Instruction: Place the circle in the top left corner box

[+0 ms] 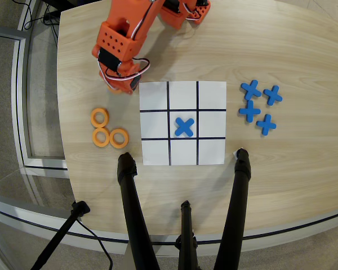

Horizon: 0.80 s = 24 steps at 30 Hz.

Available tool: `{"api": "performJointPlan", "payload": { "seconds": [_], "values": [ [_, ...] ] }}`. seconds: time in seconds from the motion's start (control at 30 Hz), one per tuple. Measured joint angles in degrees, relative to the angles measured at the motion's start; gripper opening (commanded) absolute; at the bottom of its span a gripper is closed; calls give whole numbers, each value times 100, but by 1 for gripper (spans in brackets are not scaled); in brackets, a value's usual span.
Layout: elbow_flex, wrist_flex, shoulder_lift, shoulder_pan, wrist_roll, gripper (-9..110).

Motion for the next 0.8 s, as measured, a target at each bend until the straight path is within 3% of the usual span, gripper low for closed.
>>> {"api": "performJointPlan", "payload": {
  "seconds": [0.2,0.33,0.63,0.8],
  "values": [
    [272,325,422,44,-18,0],
    [105,448,1063,-519,448,0],
    [167,-246,2865,-2988,1257,0],
    [1028,-1564,3305,-4043,1318,0]
  ]
}}
